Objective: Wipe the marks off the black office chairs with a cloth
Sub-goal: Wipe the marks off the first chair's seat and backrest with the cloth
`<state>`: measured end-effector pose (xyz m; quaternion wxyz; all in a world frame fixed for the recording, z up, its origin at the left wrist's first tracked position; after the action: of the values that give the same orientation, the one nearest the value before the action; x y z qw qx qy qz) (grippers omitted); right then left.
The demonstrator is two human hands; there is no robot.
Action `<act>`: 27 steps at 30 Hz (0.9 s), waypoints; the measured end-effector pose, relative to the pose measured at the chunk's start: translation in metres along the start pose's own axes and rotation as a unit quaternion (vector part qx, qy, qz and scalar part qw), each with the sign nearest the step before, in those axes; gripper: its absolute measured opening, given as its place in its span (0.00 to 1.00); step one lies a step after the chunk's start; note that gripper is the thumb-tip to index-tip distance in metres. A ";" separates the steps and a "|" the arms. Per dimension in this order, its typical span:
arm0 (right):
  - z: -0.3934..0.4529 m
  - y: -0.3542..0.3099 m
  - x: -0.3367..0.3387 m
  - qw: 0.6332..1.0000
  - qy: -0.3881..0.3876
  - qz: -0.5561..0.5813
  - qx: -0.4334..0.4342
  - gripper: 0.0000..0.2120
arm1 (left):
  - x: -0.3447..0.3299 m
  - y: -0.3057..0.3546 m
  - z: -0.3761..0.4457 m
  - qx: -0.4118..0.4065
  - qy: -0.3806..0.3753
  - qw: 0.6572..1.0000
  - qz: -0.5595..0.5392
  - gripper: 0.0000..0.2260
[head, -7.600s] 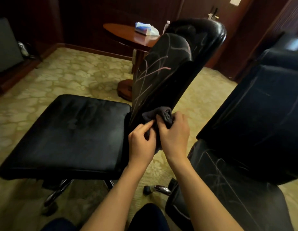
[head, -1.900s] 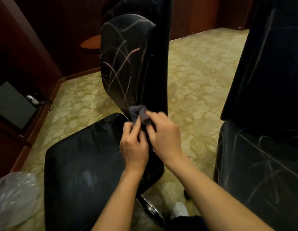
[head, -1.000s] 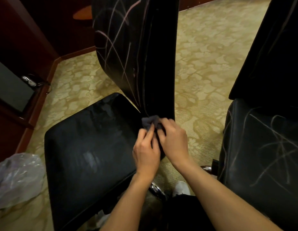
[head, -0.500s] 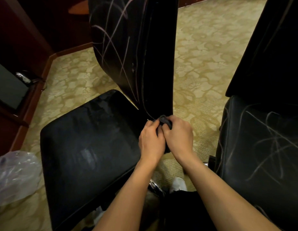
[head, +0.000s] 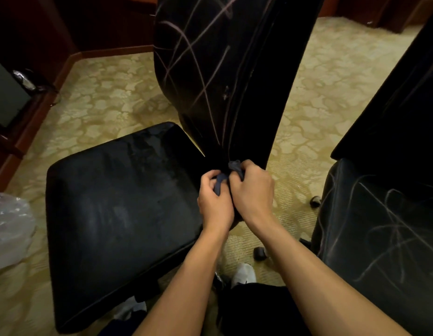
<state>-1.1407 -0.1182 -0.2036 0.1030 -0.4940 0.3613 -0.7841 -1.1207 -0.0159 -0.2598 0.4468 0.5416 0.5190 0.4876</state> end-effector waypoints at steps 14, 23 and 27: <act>0.033 -0.072 0.058 0.986 0.102 0.085 0.105 0.03 | 0.007 0.106 -0.007 -0.166 0.052 0.984 -0.027 0.06; 0.009 -0.011 0.004 0.998 -0.014 0.062 0.002 0.01 | 0.005 0.030 -0.004 -0.046 0.029 0.996 0.064 0.05; 0.023 -0.029 0.027 0.996 0.006 0.077 0.035 0.01 | 0.001 0.052 -0.011 -0.085 0.046 0.995 0.021 0.04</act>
<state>-1.1290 -0.1220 -0.1602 0.1776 -0.4562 0.3711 -0.7891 -1.1246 -0.0185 -0.2065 0.4562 0.4899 0.4840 0.5635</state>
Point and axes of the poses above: each hand's wrist, its own z-axis towards the middle knuckle, its own x-axis out of the back of the hand, y = z × x, the point moved 5 cm from there along z, towards the middle knuckle, and after that the axes turned 6 degrees about -y, right-handed, at the moved point
